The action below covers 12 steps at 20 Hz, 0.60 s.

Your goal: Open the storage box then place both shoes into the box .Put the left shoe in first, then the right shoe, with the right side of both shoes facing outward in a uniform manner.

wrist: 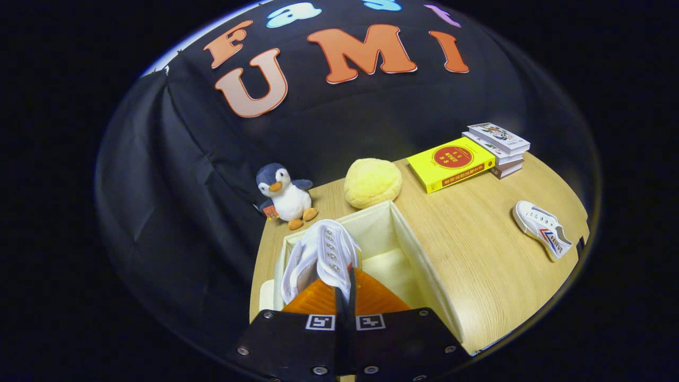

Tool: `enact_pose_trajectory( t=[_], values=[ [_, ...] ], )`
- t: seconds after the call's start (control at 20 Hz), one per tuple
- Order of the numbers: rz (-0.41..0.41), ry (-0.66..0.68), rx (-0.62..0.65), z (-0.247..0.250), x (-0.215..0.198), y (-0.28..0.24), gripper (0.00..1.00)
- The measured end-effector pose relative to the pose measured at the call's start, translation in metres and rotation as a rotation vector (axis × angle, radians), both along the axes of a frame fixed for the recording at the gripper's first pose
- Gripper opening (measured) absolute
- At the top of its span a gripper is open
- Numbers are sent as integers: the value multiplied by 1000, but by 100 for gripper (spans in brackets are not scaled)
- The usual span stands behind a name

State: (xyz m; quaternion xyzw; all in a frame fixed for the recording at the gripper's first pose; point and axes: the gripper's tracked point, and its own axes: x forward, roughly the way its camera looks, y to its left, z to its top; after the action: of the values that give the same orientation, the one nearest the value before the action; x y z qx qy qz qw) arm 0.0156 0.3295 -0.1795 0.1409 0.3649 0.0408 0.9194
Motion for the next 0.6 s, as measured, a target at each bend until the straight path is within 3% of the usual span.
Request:
enact_pose_trajectory(
  t=[0.5,0.6],
  values=[
    [-3,59,2,-51,0,36,0],
    [57,98,-48,-67,-2,42,1]
  ],
)
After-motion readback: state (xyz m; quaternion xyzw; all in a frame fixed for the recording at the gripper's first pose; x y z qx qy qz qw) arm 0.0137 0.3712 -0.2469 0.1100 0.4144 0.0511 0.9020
